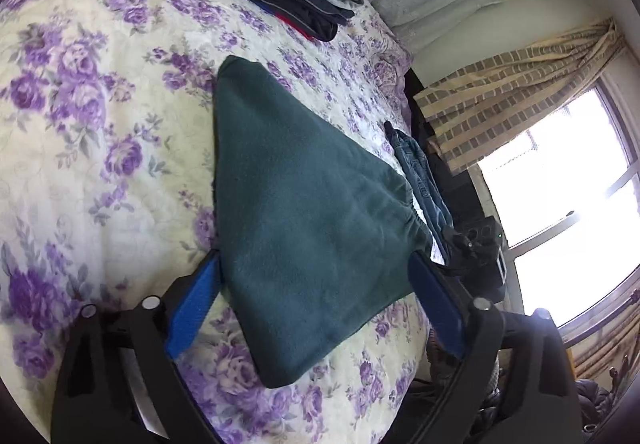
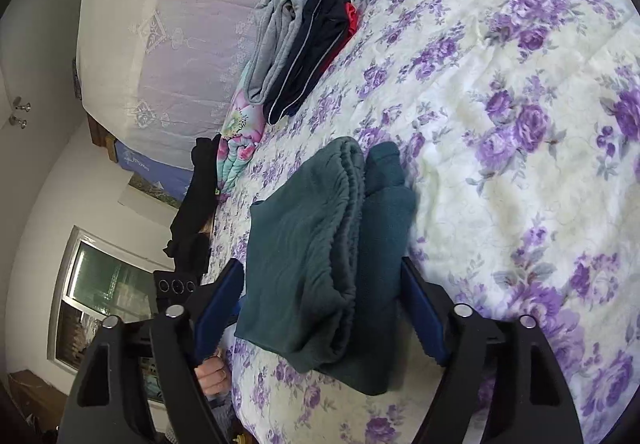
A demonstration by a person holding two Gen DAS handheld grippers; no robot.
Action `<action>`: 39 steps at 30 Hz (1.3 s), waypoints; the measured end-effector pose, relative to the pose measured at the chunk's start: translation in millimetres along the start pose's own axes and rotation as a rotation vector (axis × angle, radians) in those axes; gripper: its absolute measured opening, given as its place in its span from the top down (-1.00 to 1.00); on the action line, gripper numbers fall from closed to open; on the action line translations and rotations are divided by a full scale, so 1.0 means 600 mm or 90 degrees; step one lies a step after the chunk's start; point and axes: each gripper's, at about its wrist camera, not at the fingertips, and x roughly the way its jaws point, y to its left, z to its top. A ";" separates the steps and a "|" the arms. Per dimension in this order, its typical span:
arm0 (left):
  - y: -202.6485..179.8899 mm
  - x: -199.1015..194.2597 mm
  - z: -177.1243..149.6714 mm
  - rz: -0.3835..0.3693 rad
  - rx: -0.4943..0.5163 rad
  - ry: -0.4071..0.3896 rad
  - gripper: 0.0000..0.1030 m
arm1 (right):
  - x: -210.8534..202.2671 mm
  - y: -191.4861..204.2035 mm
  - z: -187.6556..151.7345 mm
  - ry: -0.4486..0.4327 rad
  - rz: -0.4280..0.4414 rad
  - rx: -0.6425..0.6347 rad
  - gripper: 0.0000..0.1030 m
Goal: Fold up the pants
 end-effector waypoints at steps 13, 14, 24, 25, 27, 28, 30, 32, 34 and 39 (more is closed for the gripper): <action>0.018 0.018 0.002 -0.057 -0.066 0.005 -0.17 | 0.001 -0.056 0.011 -0.010 0.038 0.092 0.36; 0.021 0.021 0.004 -0.060 -0.075 0.004 -0.12 | 0.002 -0.059 0.013 -0.008 0.045 0.097 0.36; 0.041 0.022 0.018 -0.021 -0.107 0.030 0.07 | -0.024 -0.067 0.025 -0.007 0.040 0.123 0.02; 0.035 0.028 0.019 -0.010 -0.092 0.037 0.00 | -0.019 -0.066 0.027 -0.002 0.049 0.124 -0.10; 0.016 0.041 0.024 -0.013 -0.059 0.047 -0.27 | -0.007 -0.050 0.032 0.004 0.043 0.098 -0.18; 0.008 0.046 0.027 -0.025 -0.049 0.049 -0.45 | 0.001 -0.043 0.034 0.006 0.038 0.086 -0.19; -0.006 0.057 0.031 -0.032 -0.027 0.058 -0.51 | 0.016 -0.031 0.037 0.008 0.029 0.069 -0.21; -0.005 0.059 0.030 -0.031 -0.021 0.058 -0.31 | 0.017 -0.024 0.036 0.008 0.020 0.055 -0.11; 0.014 0.049 0.028 -0.042 -0.048 0.054 0.12 | 0.008 -0.036 0.032 0.005 0.016 0.064 0.39; 0.039 0.046 0.031 -0.047 -0.093 0.047 0.53 | 0.000 -0.047 0.017 -0.009 0.011 0.053 0.50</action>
